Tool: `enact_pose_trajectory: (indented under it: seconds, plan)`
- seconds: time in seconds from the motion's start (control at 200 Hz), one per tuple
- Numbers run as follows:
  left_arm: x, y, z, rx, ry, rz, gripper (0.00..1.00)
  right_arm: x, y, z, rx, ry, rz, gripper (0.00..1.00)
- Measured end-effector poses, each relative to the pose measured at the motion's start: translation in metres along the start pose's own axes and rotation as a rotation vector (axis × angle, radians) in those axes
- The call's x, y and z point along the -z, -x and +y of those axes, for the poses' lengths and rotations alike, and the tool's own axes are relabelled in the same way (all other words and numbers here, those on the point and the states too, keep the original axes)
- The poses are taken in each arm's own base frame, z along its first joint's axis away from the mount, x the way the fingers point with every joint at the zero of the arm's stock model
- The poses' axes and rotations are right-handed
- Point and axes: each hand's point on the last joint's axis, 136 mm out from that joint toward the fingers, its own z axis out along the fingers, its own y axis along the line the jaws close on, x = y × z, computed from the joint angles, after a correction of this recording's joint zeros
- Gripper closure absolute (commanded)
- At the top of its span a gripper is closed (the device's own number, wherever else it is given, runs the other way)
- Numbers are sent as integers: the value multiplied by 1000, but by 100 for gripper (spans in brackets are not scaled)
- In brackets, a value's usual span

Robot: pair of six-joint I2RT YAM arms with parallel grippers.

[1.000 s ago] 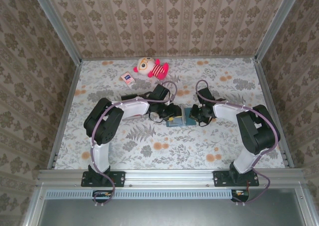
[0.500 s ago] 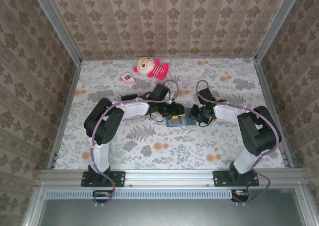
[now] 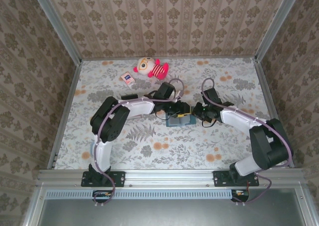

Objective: Take the credit cards out of the card holder

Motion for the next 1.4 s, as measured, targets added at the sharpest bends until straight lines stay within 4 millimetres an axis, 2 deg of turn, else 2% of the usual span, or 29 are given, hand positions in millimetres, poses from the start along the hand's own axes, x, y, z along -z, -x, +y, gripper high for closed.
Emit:
enact_pose_trajectory:
  seconds: [0.115, 0.285, 0.505, 0.795, 0.92, 1.06, 1.12, 1.275, 1.4]
  plan:
    - [-8, 0, 2, 0, 20, 11, 66, 8, 5, -3, -13, -5, -34, 84]
    - [-19, -11, 21, 27, 68, 44, 70, 9, 5, -9, -25, -24, -38, 85]
    - [-25, -14, 31, 29, 112, 55, 83, 7, 4, -7, -25, -15, -27, 86]
    - [-23, -17, 40, 31, 162, 62, 100, -21, -19, -12, -38, -11, 106, 93]
    - [-22, -17, 40, 30, 168, 64, 100, -30, -27, -17, -46, -22, 149, 93]
    - [-14, -19, 36, 29, 181, 65, 96, -36, -29, -16, -50, -19, 170, 93]
    - [-6, -17, 29, 19, 183, 56, 91, -37, -29, -15, -50, -13, 173, 93]
    - [23, -5, 12, -18, 196, -9, 62, -39, -26, -12, -49, -9, 172, 92]
    - [51, 5, 21, -2, 247, -77, 46, -40, -24, -10, -44, -6, 170, 92]
